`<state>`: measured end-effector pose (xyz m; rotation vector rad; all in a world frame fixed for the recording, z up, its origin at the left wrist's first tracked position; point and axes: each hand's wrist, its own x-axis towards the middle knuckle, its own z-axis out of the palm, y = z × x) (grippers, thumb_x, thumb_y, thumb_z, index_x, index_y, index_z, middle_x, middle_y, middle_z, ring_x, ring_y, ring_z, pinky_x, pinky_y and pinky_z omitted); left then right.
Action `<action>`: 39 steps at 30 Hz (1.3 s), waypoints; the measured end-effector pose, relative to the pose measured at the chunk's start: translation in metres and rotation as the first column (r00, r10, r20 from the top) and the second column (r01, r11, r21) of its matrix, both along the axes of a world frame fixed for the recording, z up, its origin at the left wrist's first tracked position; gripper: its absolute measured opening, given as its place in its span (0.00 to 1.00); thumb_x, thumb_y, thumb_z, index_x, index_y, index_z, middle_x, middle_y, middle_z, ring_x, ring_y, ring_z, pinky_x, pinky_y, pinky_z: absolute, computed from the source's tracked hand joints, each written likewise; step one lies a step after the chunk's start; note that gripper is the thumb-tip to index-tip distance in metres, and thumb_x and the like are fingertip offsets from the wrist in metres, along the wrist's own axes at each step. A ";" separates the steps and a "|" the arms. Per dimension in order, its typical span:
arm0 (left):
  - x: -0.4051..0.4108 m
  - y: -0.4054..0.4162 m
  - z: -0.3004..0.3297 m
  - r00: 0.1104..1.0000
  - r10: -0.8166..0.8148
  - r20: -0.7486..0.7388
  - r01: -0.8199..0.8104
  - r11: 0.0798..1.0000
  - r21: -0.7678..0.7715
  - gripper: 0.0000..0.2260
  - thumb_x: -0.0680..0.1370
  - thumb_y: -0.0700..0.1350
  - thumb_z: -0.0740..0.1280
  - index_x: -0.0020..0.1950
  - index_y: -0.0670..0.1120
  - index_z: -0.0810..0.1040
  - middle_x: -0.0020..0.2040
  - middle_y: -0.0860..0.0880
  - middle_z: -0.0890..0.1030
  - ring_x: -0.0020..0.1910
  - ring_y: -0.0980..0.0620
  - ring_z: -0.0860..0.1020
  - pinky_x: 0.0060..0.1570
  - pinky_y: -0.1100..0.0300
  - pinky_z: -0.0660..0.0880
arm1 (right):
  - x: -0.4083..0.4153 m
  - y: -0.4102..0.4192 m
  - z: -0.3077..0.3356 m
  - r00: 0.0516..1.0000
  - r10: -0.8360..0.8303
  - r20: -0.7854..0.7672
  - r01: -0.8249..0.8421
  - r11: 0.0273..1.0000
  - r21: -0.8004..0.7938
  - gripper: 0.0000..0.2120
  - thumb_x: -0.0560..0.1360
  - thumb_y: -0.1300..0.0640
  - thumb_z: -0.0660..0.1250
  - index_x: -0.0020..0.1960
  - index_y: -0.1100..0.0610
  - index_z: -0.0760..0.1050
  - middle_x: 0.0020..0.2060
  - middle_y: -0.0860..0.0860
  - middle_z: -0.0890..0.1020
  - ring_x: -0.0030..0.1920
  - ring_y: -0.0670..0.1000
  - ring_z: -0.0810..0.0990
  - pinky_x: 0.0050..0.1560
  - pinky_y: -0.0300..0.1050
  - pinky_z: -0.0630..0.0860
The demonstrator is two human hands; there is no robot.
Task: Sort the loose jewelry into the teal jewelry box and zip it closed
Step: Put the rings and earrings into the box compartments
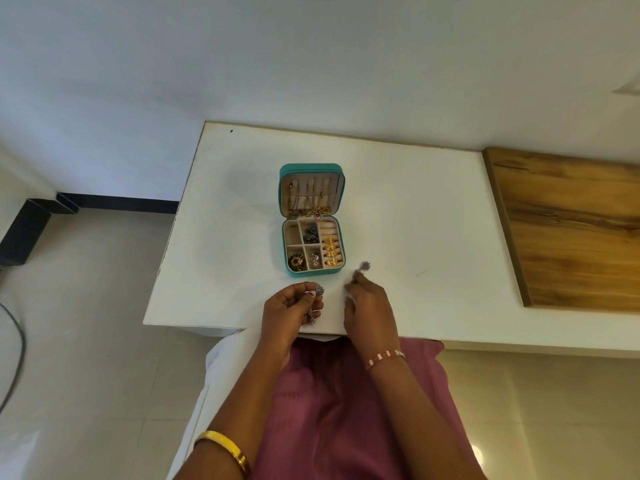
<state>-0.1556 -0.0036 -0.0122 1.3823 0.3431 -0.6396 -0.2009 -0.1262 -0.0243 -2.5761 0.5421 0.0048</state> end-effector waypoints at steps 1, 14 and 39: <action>0.000 0.000 0.000 1.000 0.005 -0.003 -0.005 1.000 -0.003 0.08 0.76 0.34 0.64 0.46 0.44 0.80 0.40 0.46 0.82 0.39 0.50 0.81 0.40 0.63 0.80 | -0.002 0.003 0.001 1.000 0.007 0.017 -0.007 1.000 0.006 0.15 0.74 0.67 0.61 0.60 0.66 0.75 0.63 0.61 0.75 0.62 0.61 0.73 0.65 0.48 0.68; 0.001 0.000 -0.002 1.000 0.015 0.001 -0.015 1.000 -0.017 0.08 0.76 0.34 0.64 0.45 0.46 0.79 0.39 0.46 0.82 0.39 0.51 0.81 0.41 0.62 0.80 | 0.009 -0.020 -0.003 0.955 -0.297 -0.006 0.295 0.947 0.129 0.16 0.76 0.56 0.63 0.62 0.61 0.73 0.53 0.60 0.75 0.53 0.58 0.76 0.52 0.45 0.71; 0.004 0.004 0.000 0.995 0.087 0.058 -0.085 0.996 -0.033 0.06 0.76 0.38 0.65 0.51 0.42 0.79 0.39 0.47 0.83 0.39 0.53 0.81 0.40 0.63 0.80 | 0.012 -0.003 0.027 0.837 -0.532 0.129 0.264 0.599 0.756 0.11 0.71 0.72 0.65 0.44 0.56 0.75 0.44 0.58 0.81 0.44 0.51 0.81 0.49 0.44 0.79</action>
